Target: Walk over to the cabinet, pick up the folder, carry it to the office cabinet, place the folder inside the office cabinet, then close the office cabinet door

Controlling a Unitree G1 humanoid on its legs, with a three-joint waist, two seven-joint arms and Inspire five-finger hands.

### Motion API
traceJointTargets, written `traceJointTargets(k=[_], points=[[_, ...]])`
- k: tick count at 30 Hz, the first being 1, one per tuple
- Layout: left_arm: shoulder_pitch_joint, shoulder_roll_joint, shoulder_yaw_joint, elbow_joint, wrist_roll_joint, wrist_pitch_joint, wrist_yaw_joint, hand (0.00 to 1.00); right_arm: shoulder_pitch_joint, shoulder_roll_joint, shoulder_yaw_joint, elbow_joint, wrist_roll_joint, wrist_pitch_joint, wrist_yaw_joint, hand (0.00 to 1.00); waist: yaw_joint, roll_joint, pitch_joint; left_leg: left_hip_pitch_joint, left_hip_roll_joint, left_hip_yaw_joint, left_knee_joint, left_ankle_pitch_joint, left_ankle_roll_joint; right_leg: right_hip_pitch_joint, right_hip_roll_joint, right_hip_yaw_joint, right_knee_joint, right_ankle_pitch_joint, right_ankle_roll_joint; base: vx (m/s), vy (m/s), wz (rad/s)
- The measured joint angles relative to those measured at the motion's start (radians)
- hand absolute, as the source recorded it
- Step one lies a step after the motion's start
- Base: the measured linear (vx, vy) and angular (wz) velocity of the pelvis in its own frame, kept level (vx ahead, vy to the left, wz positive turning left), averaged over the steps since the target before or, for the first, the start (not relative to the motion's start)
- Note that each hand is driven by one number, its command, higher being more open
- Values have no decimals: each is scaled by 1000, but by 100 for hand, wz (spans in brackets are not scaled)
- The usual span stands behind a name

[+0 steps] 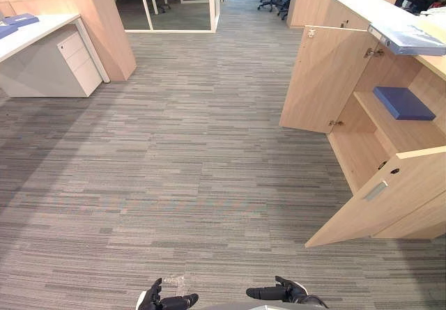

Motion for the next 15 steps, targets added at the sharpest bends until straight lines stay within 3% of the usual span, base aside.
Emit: traceJointTargets(k=[15], points=[[22,11,-34,-44,22,1,-36,100,4,-23,-155,11,-1,18,-10,100,2,9,-2,-19,-15,-49,4,9,13,0,-12,-53,-2,-2,2,-3,-1,10]])
